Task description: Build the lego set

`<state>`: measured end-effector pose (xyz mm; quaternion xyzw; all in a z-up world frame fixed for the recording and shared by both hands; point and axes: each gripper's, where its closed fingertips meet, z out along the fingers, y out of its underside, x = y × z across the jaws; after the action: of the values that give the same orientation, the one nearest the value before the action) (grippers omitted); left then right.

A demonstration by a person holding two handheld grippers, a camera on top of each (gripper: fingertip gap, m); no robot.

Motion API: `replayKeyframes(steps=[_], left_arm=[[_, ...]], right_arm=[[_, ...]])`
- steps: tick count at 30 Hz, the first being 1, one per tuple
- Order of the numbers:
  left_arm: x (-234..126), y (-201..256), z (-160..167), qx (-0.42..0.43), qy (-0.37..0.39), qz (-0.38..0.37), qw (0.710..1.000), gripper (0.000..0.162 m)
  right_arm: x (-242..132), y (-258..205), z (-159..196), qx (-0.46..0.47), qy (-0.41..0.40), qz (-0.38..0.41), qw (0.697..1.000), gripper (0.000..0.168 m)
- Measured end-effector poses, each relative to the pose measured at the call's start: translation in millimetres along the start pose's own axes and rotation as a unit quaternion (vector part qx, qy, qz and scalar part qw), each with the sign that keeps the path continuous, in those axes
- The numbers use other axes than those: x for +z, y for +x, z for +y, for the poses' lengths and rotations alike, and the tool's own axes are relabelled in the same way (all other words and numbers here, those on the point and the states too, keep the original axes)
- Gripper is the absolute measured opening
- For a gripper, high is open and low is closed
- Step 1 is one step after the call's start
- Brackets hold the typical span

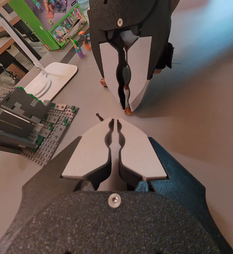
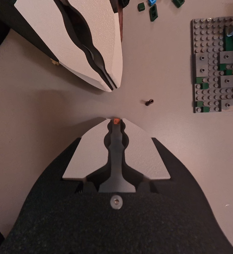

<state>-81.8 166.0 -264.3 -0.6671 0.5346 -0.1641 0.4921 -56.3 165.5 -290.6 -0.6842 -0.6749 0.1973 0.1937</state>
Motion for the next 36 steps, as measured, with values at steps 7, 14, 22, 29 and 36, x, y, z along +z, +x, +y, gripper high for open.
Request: replayKeyframes(steps=[7,14,22,29,36], left_arm=[[0.1,0.3,0.0,0.001,0.0,0.001,1.0,0.004],[-0.1,0.7,-0.2,0.002,0.0,0.001,1.0,0.004],[-0.4,0.9,-0.5,0.002,0.001,0.001,1.0,0.004],[-9.1,1.6,-15.1,-0.083,0.048,0.035,0.995,0.014],[-21.8,6.3,-50.7,-0.363,0.132,0.171,0.906,0.025]], right_arm=[[0.1,0.2,0.2,0.001,-0.001,-0.003,1.0,0.011],[3.3,0.6,3.1,0.002,-0.009,-0.004,1.0,0.011],[5.4,-0.5,3.0,-0.006,-0.005,-0.005,1.0,0.007],[-15.0,-8.0,-24.1,-0.091,0.109,0.057,0.988,0.008],[-55.7,-14.7,-50.7,-0.197,0.192,0.186,0.943,0.008]])
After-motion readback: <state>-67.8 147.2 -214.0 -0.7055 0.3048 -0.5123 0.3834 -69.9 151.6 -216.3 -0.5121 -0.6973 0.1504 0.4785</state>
